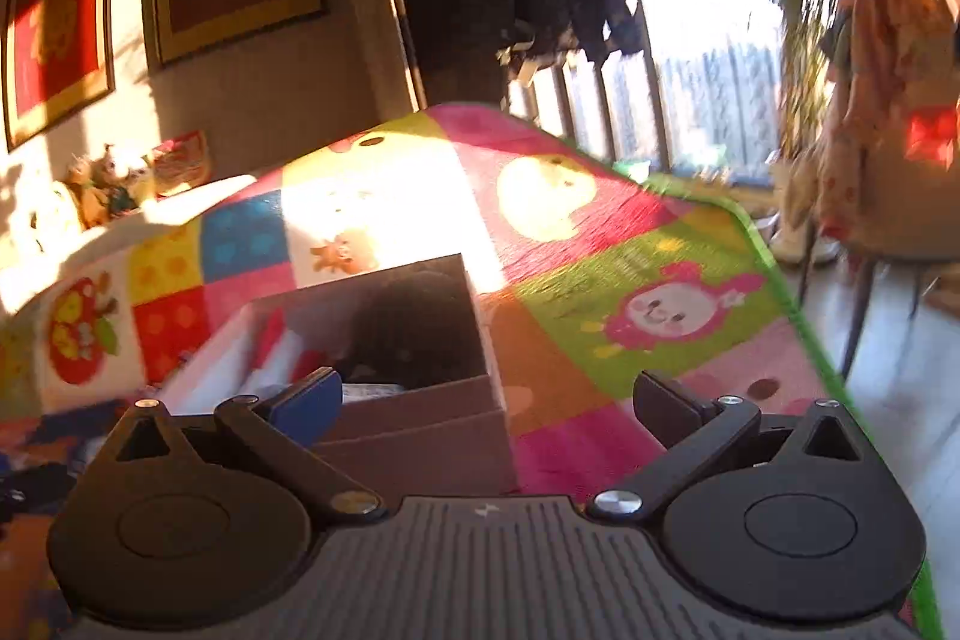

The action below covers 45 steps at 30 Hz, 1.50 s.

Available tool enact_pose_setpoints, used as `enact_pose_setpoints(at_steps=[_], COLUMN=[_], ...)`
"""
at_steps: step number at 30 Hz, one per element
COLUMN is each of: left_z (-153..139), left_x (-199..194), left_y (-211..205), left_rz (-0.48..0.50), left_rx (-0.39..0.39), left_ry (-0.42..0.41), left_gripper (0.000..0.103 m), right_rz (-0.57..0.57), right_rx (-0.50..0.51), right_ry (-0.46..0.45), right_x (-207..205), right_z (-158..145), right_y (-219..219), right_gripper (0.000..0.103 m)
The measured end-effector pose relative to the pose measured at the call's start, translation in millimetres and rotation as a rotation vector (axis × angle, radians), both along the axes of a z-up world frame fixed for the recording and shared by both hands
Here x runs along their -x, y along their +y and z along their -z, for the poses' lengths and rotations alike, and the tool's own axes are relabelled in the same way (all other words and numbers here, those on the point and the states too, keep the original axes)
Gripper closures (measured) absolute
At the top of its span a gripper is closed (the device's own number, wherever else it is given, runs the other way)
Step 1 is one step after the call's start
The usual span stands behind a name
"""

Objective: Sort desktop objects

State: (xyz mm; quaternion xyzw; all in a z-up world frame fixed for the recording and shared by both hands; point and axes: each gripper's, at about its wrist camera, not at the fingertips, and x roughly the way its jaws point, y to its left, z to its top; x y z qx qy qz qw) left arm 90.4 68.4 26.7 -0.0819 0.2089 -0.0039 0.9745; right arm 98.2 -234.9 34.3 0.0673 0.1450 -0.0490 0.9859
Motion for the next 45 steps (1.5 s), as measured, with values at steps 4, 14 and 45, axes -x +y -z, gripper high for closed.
enact_pose_setpoints(at_steps=[4,14,45], left_z=[12,16,-69], left_x=[-11,-28,82], left_y=[25,10,128], left_rz=[-0.084,-0.242,-0.281], left_rx=[0.141,0.003,0.012], left_ry=[0.125,0.236,0.537], left_gripper=[0.0,0.0,0.0], right_rz=[0.079,0.087,-0.581], right_rx=[0.106,0.004,0.881], right_ry=[-0.008,0.161,0.403], right_x=[2,-24,-71], right_z=[3,14,-22], right_y=[10,-4,259], right_gripper=[0.0,0.0,0.06])
